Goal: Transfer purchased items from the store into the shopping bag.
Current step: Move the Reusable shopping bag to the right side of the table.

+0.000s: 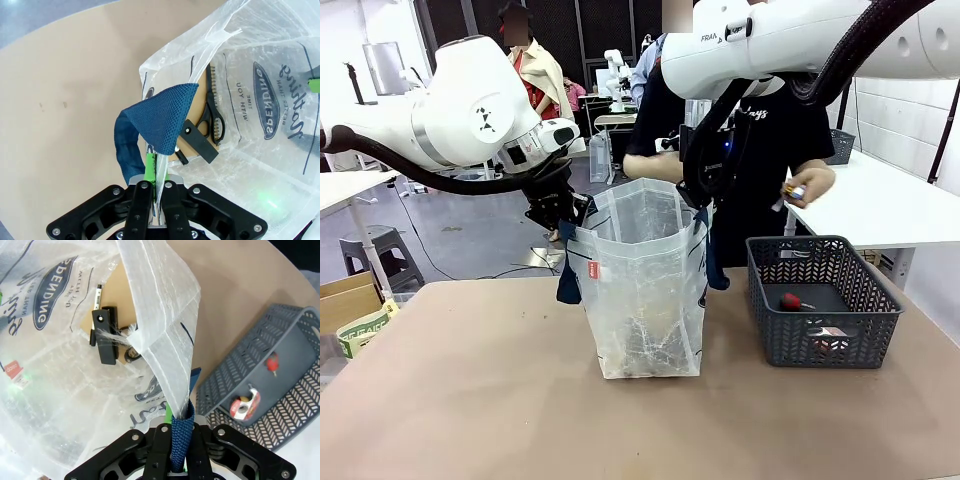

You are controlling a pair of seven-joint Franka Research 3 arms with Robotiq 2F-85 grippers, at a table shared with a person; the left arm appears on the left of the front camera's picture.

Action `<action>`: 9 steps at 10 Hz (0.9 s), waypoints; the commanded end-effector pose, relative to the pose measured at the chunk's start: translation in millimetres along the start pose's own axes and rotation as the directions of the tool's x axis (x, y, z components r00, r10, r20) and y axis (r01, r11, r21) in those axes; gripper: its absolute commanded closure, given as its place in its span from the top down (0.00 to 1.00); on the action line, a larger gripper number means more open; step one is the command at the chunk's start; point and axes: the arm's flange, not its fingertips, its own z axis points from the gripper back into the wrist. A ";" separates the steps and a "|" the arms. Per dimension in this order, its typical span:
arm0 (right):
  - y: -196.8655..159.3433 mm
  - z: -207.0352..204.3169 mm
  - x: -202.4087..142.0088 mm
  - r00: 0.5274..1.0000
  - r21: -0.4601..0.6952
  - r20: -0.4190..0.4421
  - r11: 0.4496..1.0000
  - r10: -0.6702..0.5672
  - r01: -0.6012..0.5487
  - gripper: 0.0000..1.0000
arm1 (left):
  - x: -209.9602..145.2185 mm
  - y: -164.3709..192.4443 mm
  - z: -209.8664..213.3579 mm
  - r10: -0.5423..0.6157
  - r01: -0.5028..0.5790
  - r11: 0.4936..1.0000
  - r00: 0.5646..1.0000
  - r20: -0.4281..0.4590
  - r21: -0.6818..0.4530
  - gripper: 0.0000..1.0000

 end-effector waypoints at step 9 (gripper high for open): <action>-0.7 1.0 0.0 1.000 -0.006 0.003 1.000 -0.001 0.001 0.00 | 0.1 1.6 0.7 0.003 -0.003 1.000 1.000 0.003 0.000 0.00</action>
